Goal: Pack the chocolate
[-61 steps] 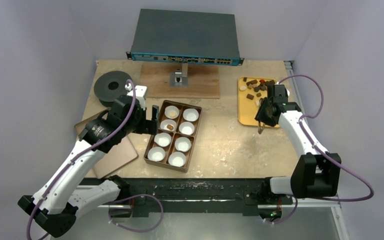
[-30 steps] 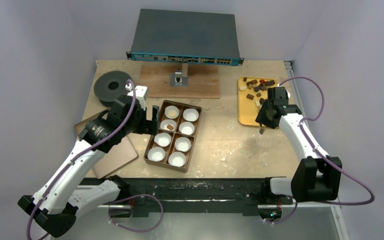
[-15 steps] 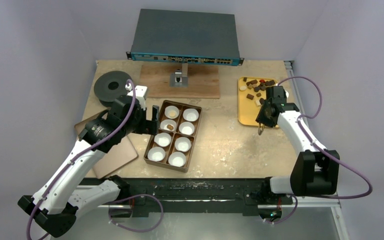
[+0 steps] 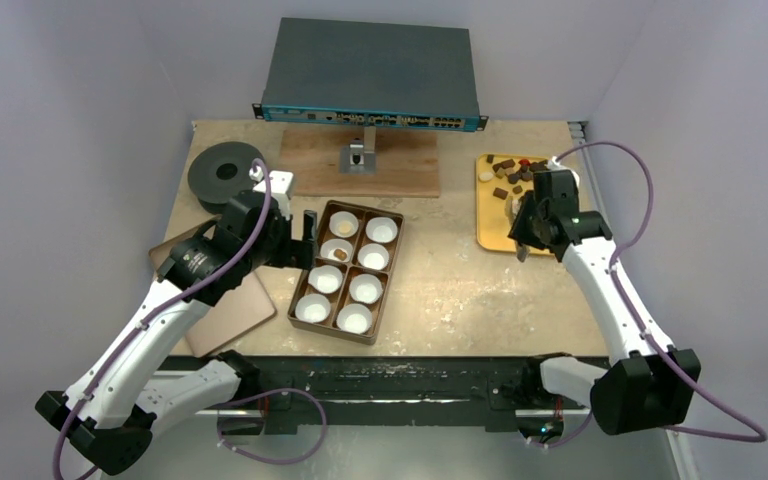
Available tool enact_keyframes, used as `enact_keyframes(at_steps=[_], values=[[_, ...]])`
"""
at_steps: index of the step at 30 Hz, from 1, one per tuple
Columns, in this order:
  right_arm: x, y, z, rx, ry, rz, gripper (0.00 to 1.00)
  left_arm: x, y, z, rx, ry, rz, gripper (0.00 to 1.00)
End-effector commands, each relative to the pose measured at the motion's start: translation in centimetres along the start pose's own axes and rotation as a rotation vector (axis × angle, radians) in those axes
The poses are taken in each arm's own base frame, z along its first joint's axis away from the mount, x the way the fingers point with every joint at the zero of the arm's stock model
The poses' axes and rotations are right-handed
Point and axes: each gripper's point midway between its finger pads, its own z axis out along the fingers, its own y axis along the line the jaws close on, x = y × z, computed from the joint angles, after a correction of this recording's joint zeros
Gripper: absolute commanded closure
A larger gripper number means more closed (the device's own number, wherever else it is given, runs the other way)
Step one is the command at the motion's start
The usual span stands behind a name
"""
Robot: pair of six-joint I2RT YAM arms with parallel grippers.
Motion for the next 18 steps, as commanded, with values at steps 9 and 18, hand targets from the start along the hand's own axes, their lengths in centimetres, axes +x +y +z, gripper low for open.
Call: enact_keyframes(at_steps=[9,18], values=[[2.7,11.5,-6.0,-0.300,0.019,-0.127,0.75,-1.3,1.1,-0.2,-0.061,-0.056,-0.019,0.00],[6.0,19.3,-8.1,-0.424,0.059,-0.248,0.76,-0.5,2.0,0.9,-0.116,-0.039,-0.009,0.00]])
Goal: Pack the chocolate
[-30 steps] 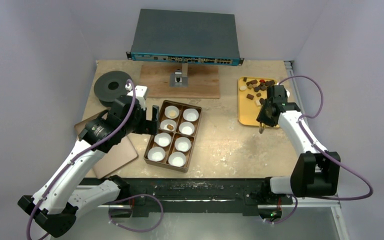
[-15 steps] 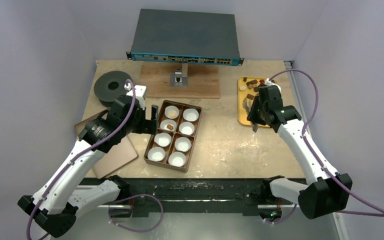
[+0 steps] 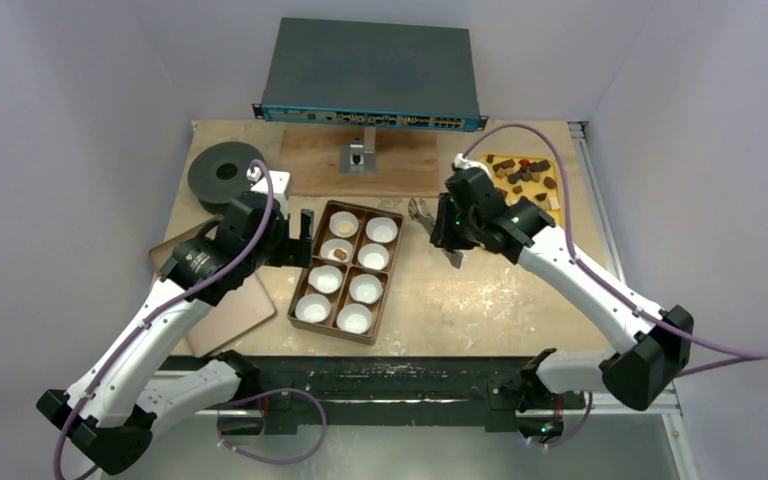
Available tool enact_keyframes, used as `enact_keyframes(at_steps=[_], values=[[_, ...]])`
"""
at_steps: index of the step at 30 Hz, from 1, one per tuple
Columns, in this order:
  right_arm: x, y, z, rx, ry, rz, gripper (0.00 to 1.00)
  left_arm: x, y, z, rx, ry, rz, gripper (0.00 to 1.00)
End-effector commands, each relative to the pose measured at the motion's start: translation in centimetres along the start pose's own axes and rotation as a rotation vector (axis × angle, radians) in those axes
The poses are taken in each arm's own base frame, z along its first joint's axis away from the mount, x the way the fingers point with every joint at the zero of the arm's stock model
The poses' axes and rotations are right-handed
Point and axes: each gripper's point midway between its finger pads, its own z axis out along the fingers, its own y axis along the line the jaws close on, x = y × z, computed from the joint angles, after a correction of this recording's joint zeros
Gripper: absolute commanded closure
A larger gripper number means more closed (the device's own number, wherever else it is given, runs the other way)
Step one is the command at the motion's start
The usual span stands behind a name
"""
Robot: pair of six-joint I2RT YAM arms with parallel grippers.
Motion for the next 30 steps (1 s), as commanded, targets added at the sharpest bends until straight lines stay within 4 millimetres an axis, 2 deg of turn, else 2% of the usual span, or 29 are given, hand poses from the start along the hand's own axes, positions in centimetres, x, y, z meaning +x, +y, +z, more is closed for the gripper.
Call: enact_keyframes(at_steps=[1,5,9,20,30], values=[[-0.9,4.7,0.1,-0.072,-0.033,-0.016,0.76,-0.2,0.7,0.8,-0.047,-0.016,-0.005,0.00],[0.3,7.4,1.3,-0.089,-0.007,-0.066,0.75,0.2,0.8,1.2,-0.056,-0.010,-0.004,0.00],[0.6,8.7,2.5,-0.080,0.003,-0.092,0.75,0.5,0.9,1.4,-0.057,-0.003,0.002,0.00],[0.5,8.7,4.2,-0.026,0.003,-0.108,0.70,0.7,0.9,1.4,-0.055,-0.002,0.006,0.00],[0.3,8.8,4.1,-0.025,-0.003,-0.109,0.60,0.6,0.8,1.5,-0.049,-0.004,0.010,0.00]])
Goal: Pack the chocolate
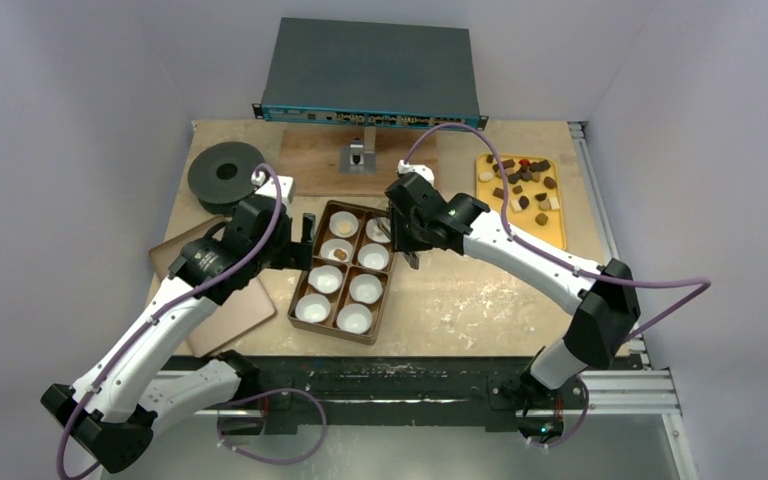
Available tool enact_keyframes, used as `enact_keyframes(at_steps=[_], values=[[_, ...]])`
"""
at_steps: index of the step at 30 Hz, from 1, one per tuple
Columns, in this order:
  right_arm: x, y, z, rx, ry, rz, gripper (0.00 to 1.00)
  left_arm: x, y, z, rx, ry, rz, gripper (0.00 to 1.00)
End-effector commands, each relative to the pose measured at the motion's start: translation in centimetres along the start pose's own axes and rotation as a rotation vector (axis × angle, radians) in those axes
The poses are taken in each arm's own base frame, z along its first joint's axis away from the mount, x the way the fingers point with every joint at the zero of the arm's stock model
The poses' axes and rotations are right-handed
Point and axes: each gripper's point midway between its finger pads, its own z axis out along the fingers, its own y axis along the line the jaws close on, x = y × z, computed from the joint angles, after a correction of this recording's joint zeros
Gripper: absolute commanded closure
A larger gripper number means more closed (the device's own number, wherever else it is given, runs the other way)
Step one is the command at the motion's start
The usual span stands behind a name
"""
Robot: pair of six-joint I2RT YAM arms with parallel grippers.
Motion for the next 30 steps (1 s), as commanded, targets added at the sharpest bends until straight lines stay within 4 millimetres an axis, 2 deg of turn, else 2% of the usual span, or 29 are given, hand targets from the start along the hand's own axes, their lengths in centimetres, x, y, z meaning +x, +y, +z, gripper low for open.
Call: enact_keyframes(at_steps=[1,6,10,16,21,26,30], values=[[-2.3,0.9,-1.2,-0.021,-0.075,0.026,0.60,-0.8,0.0,0.2,0.000,-0.038,-0.007,0.00],[-2.6,0.8,-2.1,-0.025,-0.088,0.037,0.58,-0.7,0.0,0.2,0.001,-0.034,-0.008,0.00],[-3.2,-0.2,-3.6,-0.003,-0.122,0.047,0.57,-0.8,-0.1,0.2,0.006,-0.038,-0.009,0.00],[-4.4,-5.7,-5.1,0.082,-0.164,0.112,0.55,-0.8,-0.3,0.2,0.017,-0.037,-0.011,0.00],[-4.6,-11.5,-6.3,0.184,-0.198,0.176,0.54,-0.9,-0.5,0.1,0.028,-0.040,-0.013,0.00],[-4.0,-17.1,-6.3,0.275,-0.199,0.247,0.54,-0.8,-0.7,0.2,0.038,-0.038,-0.013,0.00],[-3.7,-20.0,-5.9,0.335,-0.197,0.280,0.53,-0.7,-0.8,0.2,0.043,-0.036,-0.010,0.00]])
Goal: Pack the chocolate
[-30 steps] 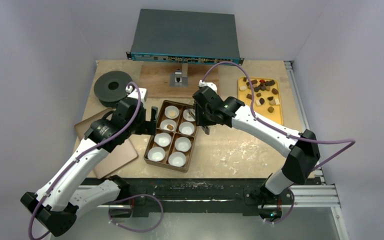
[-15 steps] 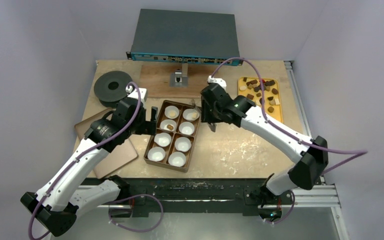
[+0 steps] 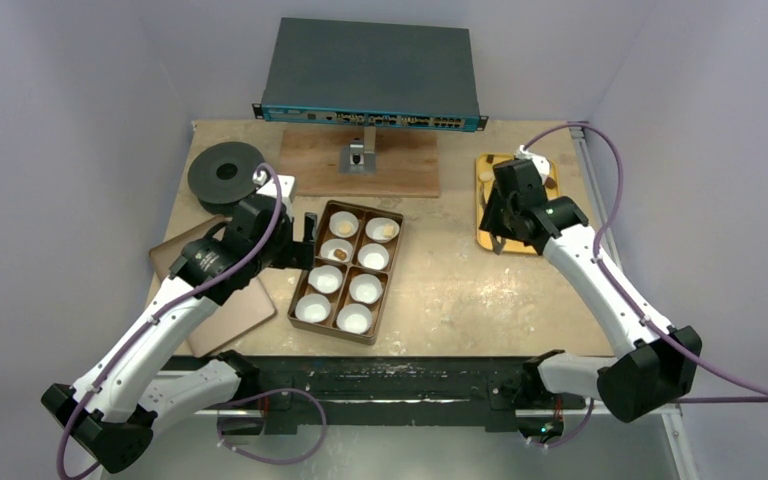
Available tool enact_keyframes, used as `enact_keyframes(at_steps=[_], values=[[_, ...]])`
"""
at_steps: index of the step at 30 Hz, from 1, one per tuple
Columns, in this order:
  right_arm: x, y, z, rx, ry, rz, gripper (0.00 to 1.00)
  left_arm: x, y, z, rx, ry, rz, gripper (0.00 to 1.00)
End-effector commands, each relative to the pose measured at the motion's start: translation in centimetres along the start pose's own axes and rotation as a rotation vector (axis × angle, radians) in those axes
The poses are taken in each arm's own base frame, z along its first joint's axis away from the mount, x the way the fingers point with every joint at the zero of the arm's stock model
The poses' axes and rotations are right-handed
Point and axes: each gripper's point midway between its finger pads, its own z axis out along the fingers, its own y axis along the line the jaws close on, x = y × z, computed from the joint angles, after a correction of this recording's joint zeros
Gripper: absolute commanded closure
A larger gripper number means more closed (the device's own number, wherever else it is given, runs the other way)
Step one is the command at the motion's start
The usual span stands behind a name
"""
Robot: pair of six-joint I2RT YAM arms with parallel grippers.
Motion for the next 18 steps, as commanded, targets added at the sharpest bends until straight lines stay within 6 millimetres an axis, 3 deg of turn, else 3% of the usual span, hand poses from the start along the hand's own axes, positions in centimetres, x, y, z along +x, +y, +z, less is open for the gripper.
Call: enact_keyframes(at_steps=[1,18], values=[[-0.9,-2.4,0.9,0.041,-0.028,0.010,0.53,-0.5,-0.3,0.1,0.019,-0.028,-0.003,0.00],[-2.1,-3.0,8.3,0.053,0.052,0.073,0.52,-0.2,-0.2,0.0,0.023,-0.031,-0.001,0.00]])
